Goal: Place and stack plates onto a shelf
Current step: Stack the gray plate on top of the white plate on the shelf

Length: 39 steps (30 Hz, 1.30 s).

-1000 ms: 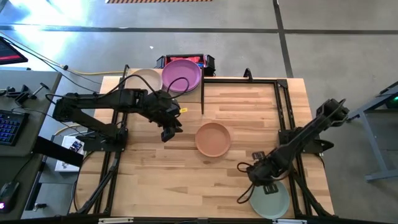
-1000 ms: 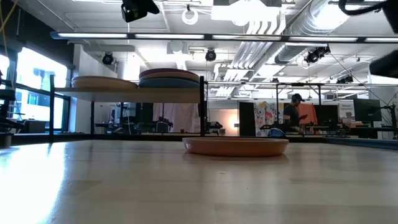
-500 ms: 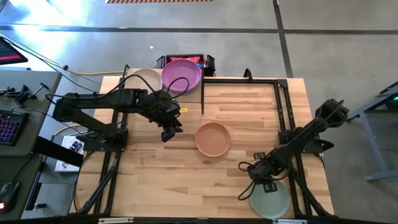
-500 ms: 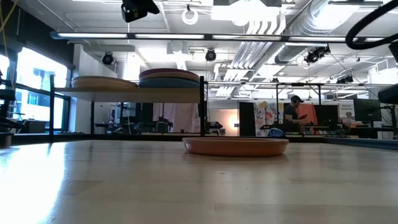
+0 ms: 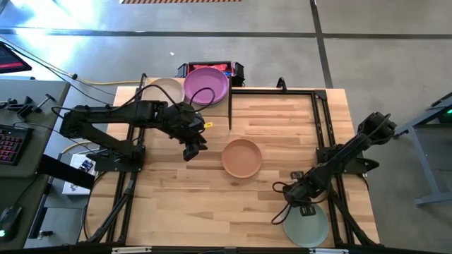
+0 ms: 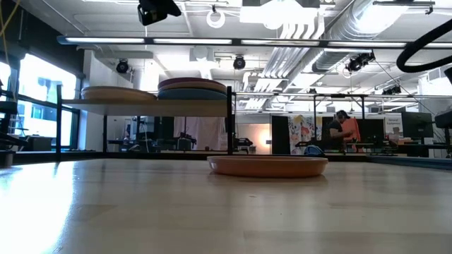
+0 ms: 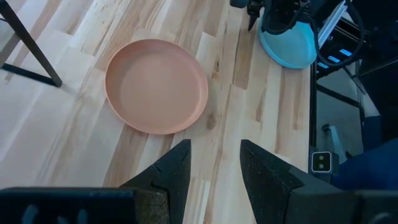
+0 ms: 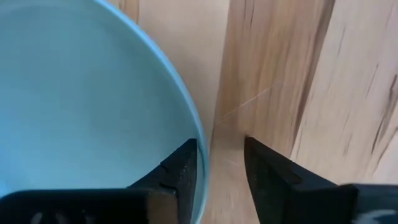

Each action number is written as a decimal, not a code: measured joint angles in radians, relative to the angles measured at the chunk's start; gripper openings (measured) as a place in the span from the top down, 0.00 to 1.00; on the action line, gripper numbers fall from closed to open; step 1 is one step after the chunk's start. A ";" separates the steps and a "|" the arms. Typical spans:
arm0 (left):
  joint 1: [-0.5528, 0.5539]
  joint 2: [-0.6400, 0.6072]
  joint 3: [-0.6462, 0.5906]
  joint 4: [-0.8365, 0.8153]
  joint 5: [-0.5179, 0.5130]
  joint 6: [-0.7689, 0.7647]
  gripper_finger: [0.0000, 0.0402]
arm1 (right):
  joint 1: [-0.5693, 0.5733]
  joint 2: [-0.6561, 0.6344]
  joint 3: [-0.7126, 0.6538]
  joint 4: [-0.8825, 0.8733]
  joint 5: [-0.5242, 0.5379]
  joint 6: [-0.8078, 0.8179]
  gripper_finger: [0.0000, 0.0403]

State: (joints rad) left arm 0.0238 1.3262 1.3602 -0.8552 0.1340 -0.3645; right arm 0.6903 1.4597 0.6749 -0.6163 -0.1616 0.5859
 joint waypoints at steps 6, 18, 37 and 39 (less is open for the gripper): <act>0.000 0.000 0.000 0.000 -0.045 0.000 0.69 | 0.000 0.000 -0.003 -0.003 0.000 0.000 0.79; 0.000 0.000 0.000 0.000 -0.075 -0.052 0.69 | -0.011 -0.007 -0.003 -0.004 -0.006 0.017 0.99; 0.000 0.012 0.000 0.000 -0.075 -0.178 0.69 | -0.183 -0.281 -0.003 -0.013 0.082 0.087 1.00; 0.000 0.023 0.000 0.013 -0.075 -0.223 0.69 | -0.220 -0.315 0.007 -0.027 0.099 0.094 1.00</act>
State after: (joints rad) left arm 0.0238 1.3487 1.3602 -0.8417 0.0593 -0.5875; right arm 0.4705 1.1451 0.6822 -0.6435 -0.0623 0.6795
